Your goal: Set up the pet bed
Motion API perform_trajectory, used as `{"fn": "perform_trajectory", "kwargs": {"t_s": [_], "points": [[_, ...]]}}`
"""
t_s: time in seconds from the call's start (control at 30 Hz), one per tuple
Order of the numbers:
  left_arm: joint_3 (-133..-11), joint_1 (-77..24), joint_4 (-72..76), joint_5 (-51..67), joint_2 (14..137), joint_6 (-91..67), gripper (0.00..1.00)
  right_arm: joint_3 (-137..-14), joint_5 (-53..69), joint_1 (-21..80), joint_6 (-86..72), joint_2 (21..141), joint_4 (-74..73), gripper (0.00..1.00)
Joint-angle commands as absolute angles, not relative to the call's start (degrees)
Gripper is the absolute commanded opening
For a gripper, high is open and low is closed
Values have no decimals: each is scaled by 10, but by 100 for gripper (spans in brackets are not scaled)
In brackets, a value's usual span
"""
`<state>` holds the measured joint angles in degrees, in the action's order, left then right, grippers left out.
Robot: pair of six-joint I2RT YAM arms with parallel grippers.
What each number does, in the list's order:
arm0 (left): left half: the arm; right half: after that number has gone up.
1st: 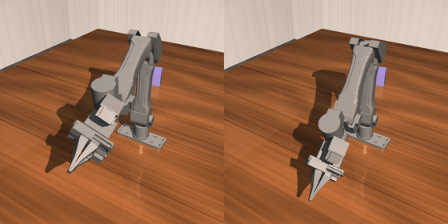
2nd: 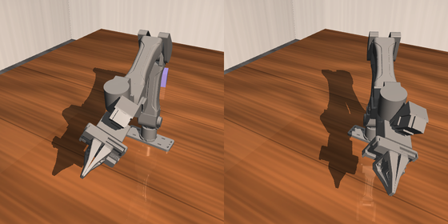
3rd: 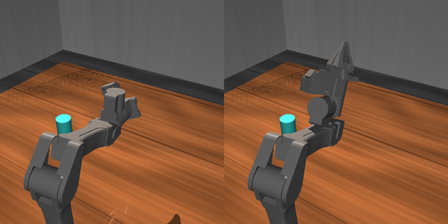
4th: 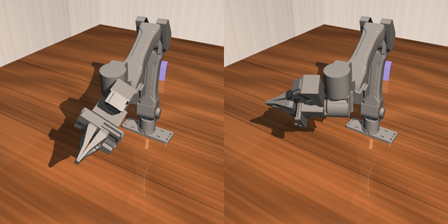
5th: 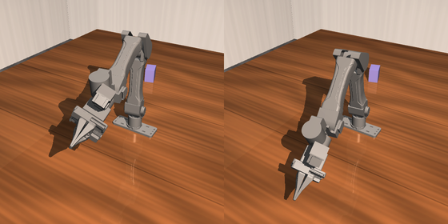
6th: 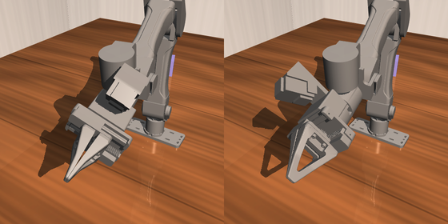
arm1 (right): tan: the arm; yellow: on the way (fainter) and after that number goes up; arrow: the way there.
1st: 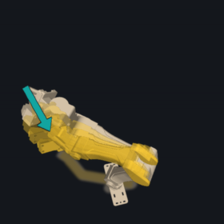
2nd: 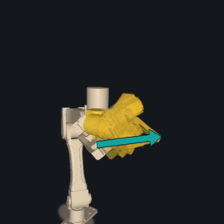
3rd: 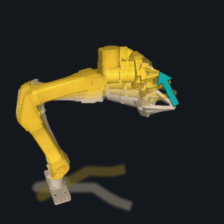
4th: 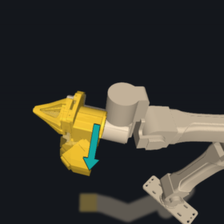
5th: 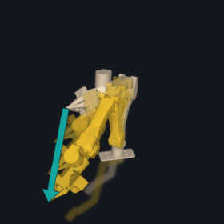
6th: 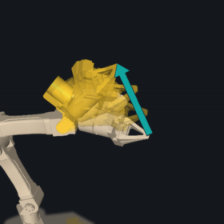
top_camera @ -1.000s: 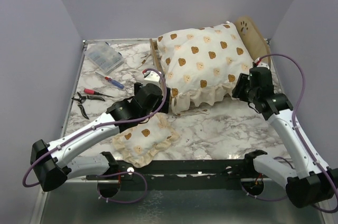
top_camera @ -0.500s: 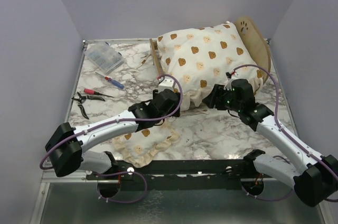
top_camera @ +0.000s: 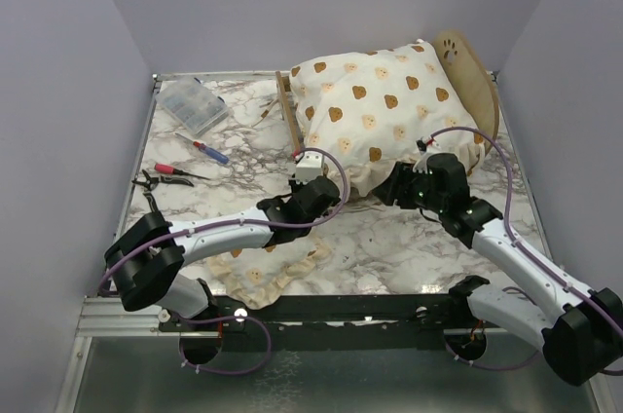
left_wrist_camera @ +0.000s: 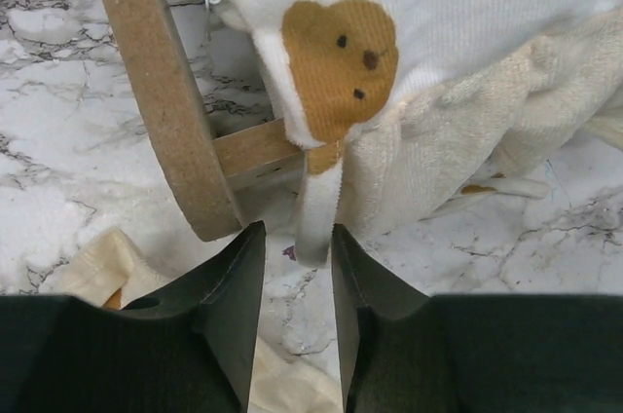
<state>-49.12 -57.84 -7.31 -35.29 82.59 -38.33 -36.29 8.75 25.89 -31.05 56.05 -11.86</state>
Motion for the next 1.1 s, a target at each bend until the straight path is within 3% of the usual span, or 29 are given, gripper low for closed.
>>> {"fn": "perform_trajectory", "kwargs": {"t_s": [0.0, 0.2, 0.67, 1.07], "points": [[-463, -582, -20, -379, 835, -403, 30, -350, 103, 261, -302, 545, -102, 60], [-448, -582, -21, -377, 817, -391, 1, -345, 110, 261, -292, 534, -98, 60], [-497, -581, -130, -353, 737, -324, 0, -333, 231, 268, -243, 560, -7, 60], [-607, -574, -178, -266, 772, -301, 0, -339, 252, 378, -178, 703, 177, 60]]}}
